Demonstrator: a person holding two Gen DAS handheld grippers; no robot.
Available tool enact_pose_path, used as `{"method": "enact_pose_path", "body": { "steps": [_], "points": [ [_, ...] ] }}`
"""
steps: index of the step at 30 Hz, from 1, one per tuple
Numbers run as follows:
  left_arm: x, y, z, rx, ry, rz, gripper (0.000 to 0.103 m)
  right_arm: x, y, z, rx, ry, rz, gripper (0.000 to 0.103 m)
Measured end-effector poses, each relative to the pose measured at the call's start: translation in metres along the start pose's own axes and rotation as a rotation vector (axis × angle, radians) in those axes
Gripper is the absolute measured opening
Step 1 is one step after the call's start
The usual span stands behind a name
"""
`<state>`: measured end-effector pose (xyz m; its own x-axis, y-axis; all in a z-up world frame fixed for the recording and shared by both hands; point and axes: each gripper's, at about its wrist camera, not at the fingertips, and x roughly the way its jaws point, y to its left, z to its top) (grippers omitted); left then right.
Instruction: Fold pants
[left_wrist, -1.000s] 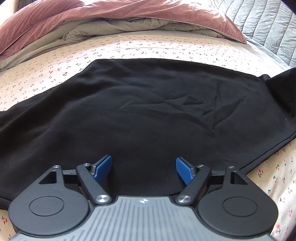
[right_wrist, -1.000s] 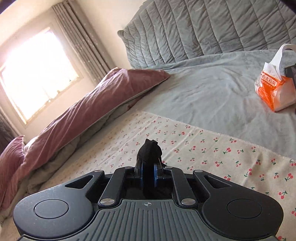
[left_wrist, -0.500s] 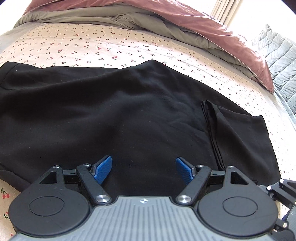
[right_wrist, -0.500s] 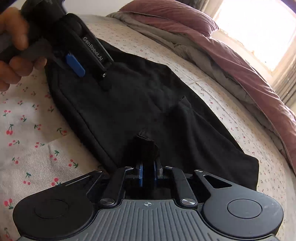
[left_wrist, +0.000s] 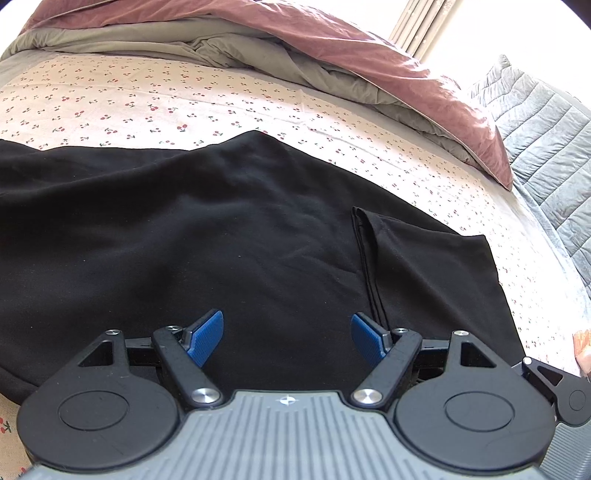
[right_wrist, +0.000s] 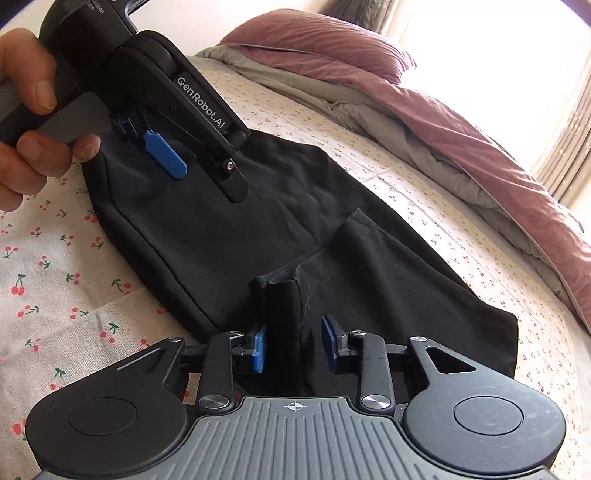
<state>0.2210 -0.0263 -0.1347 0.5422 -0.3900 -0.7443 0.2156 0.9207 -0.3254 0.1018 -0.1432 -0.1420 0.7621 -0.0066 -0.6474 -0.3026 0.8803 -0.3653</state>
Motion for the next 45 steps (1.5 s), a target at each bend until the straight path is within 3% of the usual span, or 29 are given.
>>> {"method": "enact_pose_path", "body": {
  "steps": [4, 7, 8, 9, 13, 16, 23, 32, 38, 39, 40, 42, 45],
  "points": [
    [0.005, -0.005, 0.0, 0.0, 0.015, -0.024, 0.081, 0.004, 0.008, -0.001, -0.041, -0.004, -0.015, 0.036],
    [0.007, -0.004, 0.001, -0.04, 0.027, -0.077, 0.081, -0.004, 0.015, -0.004, -0.029, -0.002, -0.002, 0.025],
    [0.008, -0.003, 0.002, -0.062, 0.035, -0.108, 0.081, -0.006, 0.014, -0.002, -0.011, -0.008, 0.0, 0.013],
    [0.01, -0.002, 0.002, -0.087, 0.042, -0.142, 0.081, -0.008, 0.012, 0.0, 0.017, -0.018, -0.009, 0.009],
    [0.019, -0.002, 0.004, -0.188, 0.086, -0.328, 0.084, -0.013, 0.011, 0.004, 0.063, -0.063, -0.05, 0.009],
    [0.031, -0.007, 0.006, -0.234, 0.15, -0.415, 0.091, -0.019, 0.013, 0.005, 0.05, -0.103, -0.09, 0.008],
    [0.056, -0.019, 0.01, -0.234, 0.212, -0.431, 0.091, -0.024, 0.016, 0.005, 0.035, -0.122, -0.101, 0.008],
    [0.062, -0.023, 0.014, -0.204, 0.19, -0.421, 0.09, -0.037, 0.024, 0.01, 0.027, -0.166, -0.095, 0.008],
    [0.057, -0.021, 0.01, -0.19, 0.159, -0.389, 0.061, -0.035, 0.033, 0.011, -0.008, -0.166, -0.095, 0.008],
    [0.057, -0.021, 0.009, -0.182, 0.156, -0.383, 0.05, -0.036, 0.034, 0.011, -0.012, -0.168, -0.099, 0.008],
    [0.056, -0.022, 0.009, -0.173, 0.151, -0.369, 0.032, -0.036, 0.034, 0.011, -0.013, -0.17, -0.102, 0.008],
    [0.058, -0.023, 0.01, -0.152, 0.15, -0.341, 0.016, -0.039, 0.036, 0.011, -0.01, -0.174, -0.109, 0.008],
    [0.057, -0.025, 0.011, -0.133, 0.133, -0.338, 0.009, -0.042, 0.038, 0.009, -0.004, -0.174, -0.111, 0.008]
  ]
}}
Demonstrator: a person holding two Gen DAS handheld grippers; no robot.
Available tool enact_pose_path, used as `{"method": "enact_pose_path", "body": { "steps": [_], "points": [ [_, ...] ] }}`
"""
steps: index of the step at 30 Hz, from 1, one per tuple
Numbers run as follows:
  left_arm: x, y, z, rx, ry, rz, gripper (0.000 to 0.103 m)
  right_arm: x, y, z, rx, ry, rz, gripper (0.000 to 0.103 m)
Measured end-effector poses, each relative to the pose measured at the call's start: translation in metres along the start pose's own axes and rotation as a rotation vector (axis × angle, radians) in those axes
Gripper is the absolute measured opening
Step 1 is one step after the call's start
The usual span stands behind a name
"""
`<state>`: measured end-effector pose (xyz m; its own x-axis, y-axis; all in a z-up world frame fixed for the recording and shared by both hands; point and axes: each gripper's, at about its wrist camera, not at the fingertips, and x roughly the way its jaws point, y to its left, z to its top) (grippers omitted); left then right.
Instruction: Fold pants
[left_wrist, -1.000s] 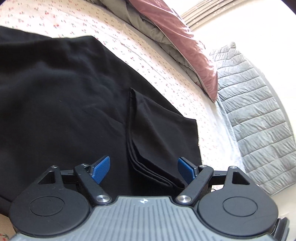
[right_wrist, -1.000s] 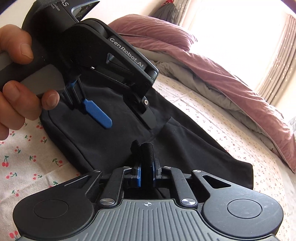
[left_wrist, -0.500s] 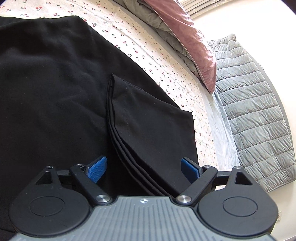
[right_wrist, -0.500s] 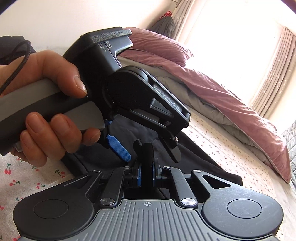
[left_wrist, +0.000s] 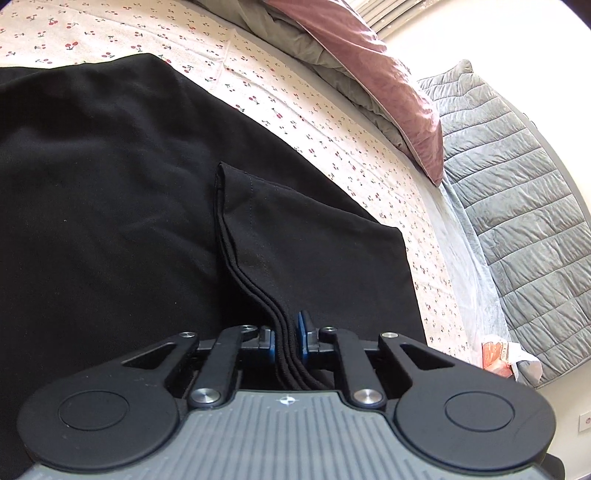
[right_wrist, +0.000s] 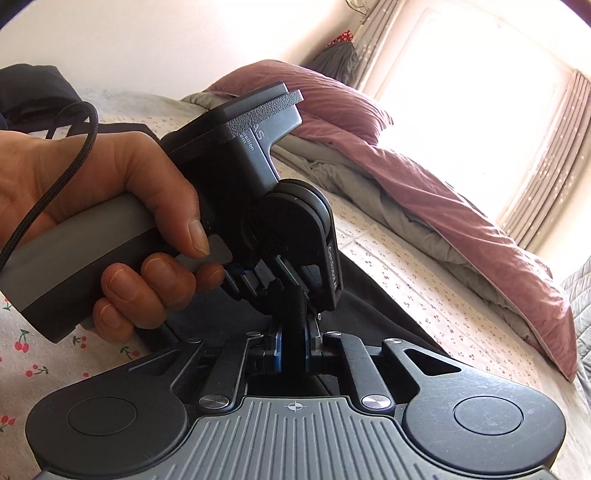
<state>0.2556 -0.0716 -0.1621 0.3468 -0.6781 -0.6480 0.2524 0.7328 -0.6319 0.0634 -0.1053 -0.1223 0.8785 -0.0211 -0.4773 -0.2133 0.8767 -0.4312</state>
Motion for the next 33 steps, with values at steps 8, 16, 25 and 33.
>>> {"method": "enact_pose_path", "body": {
  "steps": [8, 16, 25, 33],
  "points": [
    [-0.022, -0.013, 0.013, 0.126, -0.086, 0.028, 0.006, -0.002, 0.006, 0.013, 0.017, -0.023, -0.007, 0.007],
    [-0.034, 0.002, 0.021, 0.121, -0.097, 0.054, 0.007, 0.005, 0.014, 0.03, 0.053, -0.025, 0.022, 0.006],
    [-0.055, 0.011, 0.028, 0.13, -0.125, 0.078, 0.007, 0.009, 0.027, 0.051, 0.078, -0.053, 0.043, 0.006],
    [-0.076, 0.03, 0.033, 0.135, -0.152, 0.126, 0.007, 0.02, 0.027, 0.068, 0.174, -0.05, 0.136, 0.006]
  ]
}}
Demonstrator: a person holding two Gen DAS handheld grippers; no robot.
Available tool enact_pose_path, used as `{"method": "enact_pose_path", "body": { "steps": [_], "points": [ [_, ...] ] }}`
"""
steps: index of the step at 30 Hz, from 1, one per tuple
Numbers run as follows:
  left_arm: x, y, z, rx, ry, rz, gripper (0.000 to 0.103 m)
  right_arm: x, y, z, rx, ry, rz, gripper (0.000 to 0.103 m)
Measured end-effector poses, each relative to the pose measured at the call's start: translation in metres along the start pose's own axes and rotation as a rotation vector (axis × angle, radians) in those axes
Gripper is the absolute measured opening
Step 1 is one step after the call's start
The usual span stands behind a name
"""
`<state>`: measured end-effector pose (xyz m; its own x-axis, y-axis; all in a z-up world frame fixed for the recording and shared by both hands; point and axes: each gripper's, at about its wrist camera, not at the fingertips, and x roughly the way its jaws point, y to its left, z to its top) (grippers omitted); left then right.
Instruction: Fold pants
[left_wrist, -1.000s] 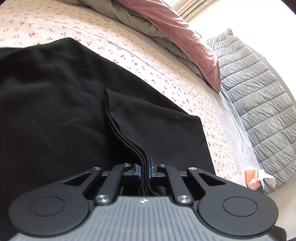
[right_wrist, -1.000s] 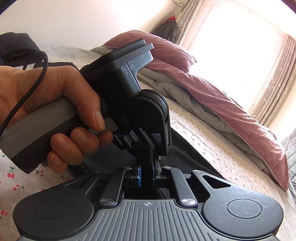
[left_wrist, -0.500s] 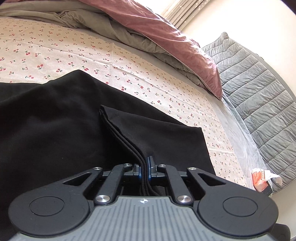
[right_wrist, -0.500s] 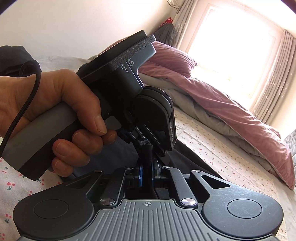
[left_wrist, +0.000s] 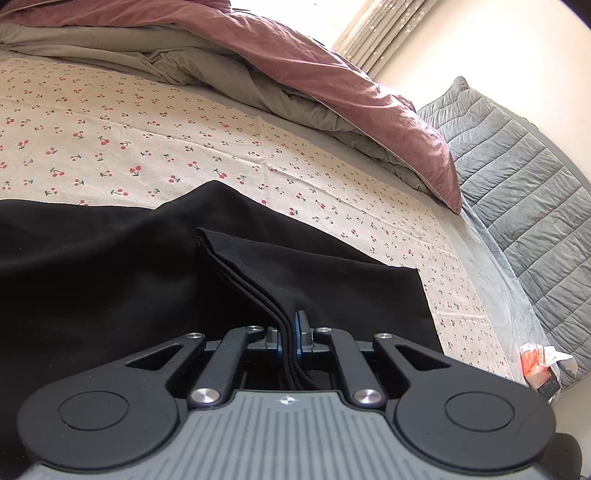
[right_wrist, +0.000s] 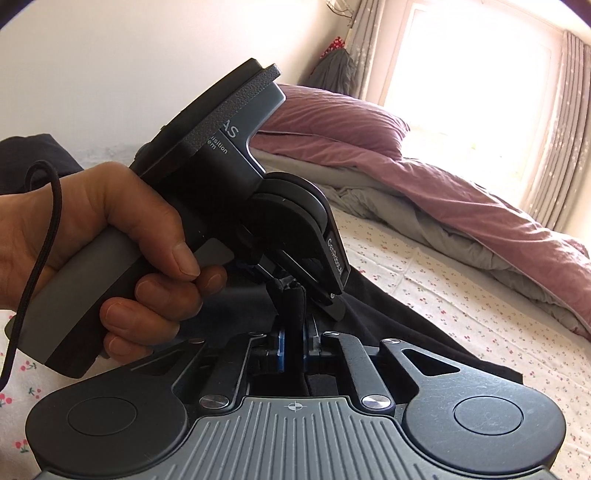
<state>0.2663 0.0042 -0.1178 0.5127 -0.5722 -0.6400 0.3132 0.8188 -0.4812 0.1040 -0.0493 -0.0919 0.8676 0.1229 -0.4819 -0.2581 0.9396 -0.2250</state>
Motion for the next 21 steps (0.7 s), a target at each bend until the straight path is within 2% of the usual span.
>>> {"method": "enact_pose_path", "body": {
  "steps": [10, 14, 18, 21],
  "points": [
    [-0.018, 0.025, 0.002, -0.006, -0.006, 0.045, 0.007, 0.024, 0.017, 0.003, -0.033, 0.005, 0.052, 0.006],
    [-0.025, 0.032, 0.006, -0.012, -0.018, 0.041, 0.007, 0.031, 0.024, 0.006, 0.002, 0.0, 0.071, 0.006],
    [-0.026, 0.048, 0.012, -0.05, -0.004, -0.002, 0.007, 0.033, 0.041, 0.007, -0.028, -0.003, 0.126, 0.007],
    [-0.02, 0.067, 0.014, -0.108, 0.013, 0.016, 0.007, 0.036, 0.051, 0.004, -0.048, 0.007, 0.131, 0.007]
  ]
}}
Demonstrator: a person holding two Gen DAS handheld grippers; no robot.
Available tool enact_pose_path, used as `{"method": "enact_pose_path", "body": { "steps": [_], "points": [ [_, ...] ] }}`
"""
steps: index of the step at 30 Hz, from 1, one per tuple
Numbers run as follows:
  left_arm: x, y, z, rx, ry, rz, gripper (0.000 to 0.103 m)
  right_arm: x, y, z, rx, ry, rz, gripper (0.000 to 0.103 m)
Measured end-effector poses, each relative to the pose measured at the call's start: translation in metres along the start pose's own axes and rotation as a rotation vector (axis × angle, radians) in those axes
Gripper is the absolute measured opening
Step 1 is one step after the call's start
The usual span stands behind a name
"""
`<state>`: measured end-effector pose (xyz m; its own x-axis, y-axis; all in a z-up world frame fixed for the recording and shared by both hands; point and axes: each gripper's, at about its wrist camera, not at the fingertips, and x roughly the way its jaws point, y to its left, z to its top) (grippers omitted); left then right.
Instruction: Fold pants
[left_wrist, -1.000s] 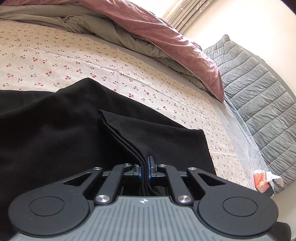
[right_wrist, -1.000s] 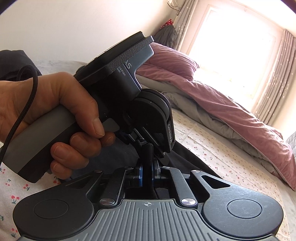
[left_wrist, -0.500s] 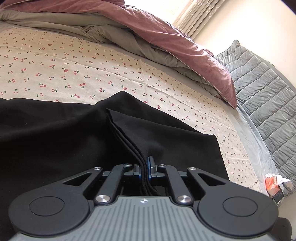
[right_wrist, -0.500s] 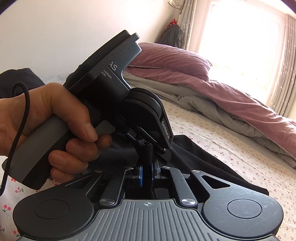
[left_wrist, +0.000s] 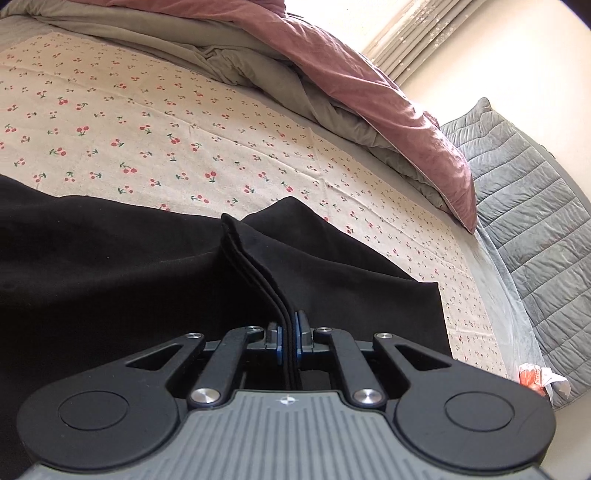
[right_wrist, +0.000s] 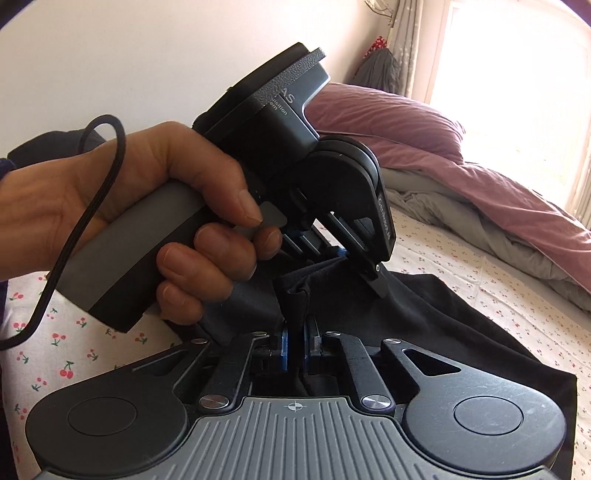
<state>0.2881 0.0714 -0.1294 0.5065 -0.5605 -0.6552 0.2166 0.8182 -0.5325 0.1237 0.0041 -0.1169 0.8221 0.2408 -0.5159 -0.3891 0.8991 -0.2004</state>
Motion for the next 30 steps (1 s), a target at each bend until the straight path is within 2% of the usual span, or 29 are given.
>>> {"method": "enact_pose_path", "body": {
  "steps": [2, 5, 10, 14, 21, 25, 30],
  "points": [
    [0.005, 0.009, 0.0, -0.023, 0.004, 0.037, 0.007, 0.004, 0.002, 0.0, 0.004, 0.007, 0.002, 0.007],
    [0.004, 0.008, 0.001, -0.006, -0.016, 0.07, 0.006, 0.009, 0.003, 0.002, -0.001, 0.004, -0.001, 0.007],
    [-0.014, -0.01, 0.01, 0.063, -0.08, 0.045, 0.006, 0.005, 0.004, 0.005, -0.001, -0.018, -0.014, 0.007],
    [-0.022, -0.015, 0.017, 0.1, -0.086, 0.079, 0.006, 0.01, 0.008, 0.009, 0.034, -0.022, -0.016, 0.007],
    [-0.039, 0.012, 0.025, 0.105, -0.106, 0.132, 0.006, 0.024, 0.023, 0.026, 0.11, -0.051, 0.0, 0.007],
    [-0.054, 0.026, 0.031, 0.11, -0.138, 0.152, 0.006, 0.036, 0.026, 0.038, 0.186, -0.064, 0.032, 0.007],
    [-0.062, 0.034, 0.033, 0.147, -0.148, 0.211, 0.006, 0.051, 0.04, 0.05, 0.233, -0.064, 0.071, 0.007]
  ]
}}
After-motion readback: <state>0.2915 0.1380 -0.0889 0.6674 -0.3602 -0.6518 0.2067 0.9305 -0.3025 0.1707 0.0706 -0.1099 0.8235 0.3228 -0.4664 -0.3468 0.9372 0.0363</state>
